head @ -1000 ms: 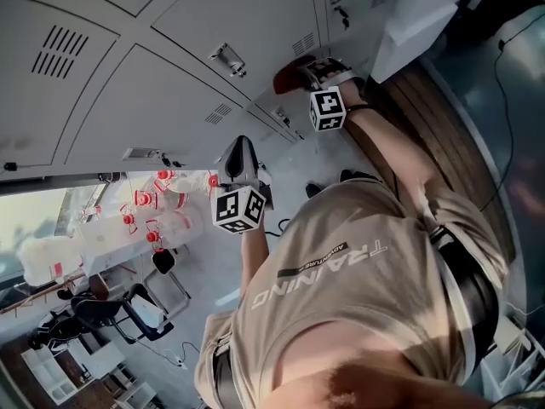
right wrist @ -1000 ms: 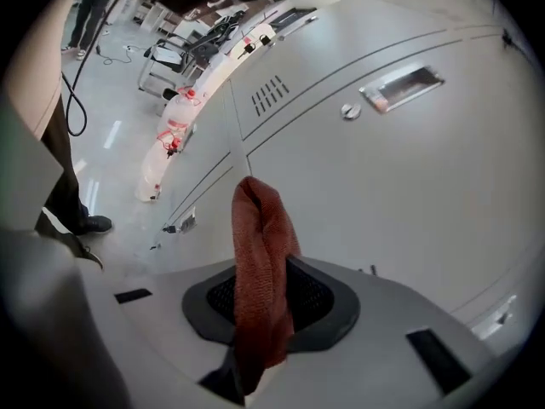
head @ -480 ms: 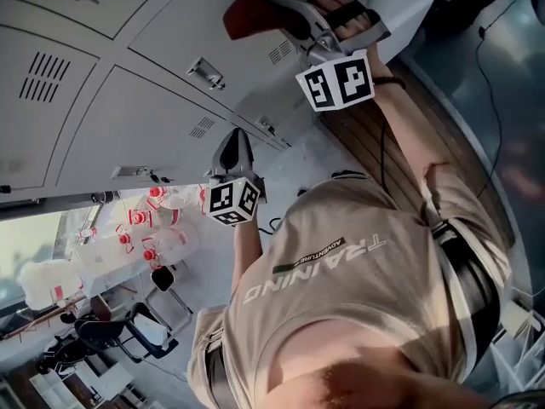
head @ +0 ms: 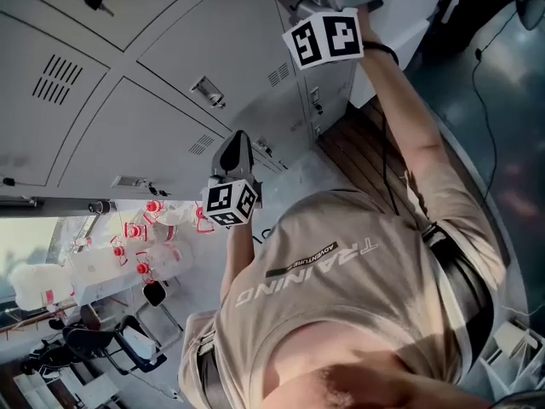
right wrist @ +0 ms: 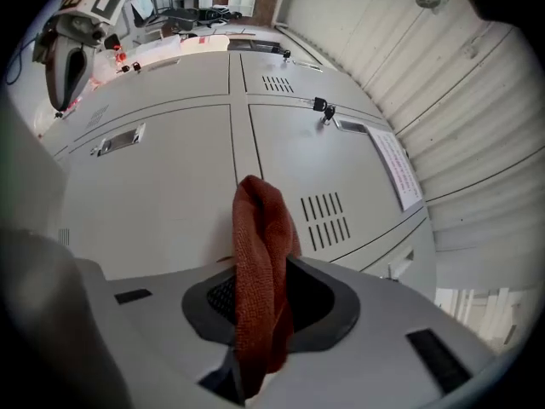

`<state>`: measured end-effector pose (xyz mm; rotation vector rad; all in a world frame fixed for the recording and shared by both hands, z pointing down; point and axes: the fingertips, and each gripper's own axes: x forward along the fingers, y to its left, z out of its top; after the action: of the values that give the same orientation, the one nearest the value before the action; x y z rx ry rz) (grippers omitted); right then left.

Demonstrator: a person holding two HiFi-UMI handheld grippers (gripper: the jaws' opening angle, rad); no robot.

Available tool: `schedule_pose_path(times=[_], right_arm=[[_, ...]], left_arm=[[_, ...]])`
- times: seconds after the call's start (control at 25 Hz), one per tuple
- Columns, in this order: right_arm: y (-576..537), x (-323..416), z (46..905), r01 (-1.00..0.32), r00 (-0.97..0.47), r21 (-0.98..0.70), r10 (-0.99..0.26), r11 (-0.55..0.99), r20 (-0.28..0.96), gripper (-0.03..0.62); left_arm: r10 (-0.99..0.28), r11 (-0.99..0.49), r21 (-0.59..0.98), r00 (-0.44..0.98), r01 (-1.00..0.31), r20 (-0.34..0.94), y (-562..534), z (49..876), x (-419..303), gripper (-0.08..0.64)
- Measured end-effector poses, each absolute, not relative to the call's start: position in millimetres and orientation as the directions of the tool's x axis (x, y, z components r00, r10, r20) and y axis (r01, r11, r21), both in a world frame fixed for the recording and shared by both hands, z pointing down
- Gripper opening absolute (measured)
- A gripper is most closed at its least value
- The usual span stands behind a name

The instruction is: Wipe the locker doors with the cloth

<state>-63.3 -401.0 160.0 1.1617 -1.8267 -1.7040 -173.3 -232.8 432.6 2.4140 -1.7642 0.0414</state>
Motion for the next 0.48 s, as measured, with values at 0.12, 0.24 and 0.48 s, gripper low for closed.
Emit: schedule_pose_path(times=[0.12,0.24,0.48], right_arm=[[-408.6,-66.4,187.6,-0.299,-0.598,0.954,-0.772,-0.035,-0.215,0.066],[-408.2,-67.4,215.7,-0.299,-0.607,0.954,-0.773,0.005,-0.186,0.066],[-407.4,-70.8,299.6,-0.26,-0.638,0.955,-0.768,0.14,-0.061,0.066]], left_arm=[[-0.943,-0.3,0.104,0.311,-0.948,0.118,-240.4,433.6,-169.1,0.006],[-0.94,-0.302,0.11,0.315,-0.947,0.129,-245.2,437.4,-164.8,0.006],[-0.939,-0.29,0.11,0.305,-0.951,0.159,-252.7,445.5,-161.8,0.006]])
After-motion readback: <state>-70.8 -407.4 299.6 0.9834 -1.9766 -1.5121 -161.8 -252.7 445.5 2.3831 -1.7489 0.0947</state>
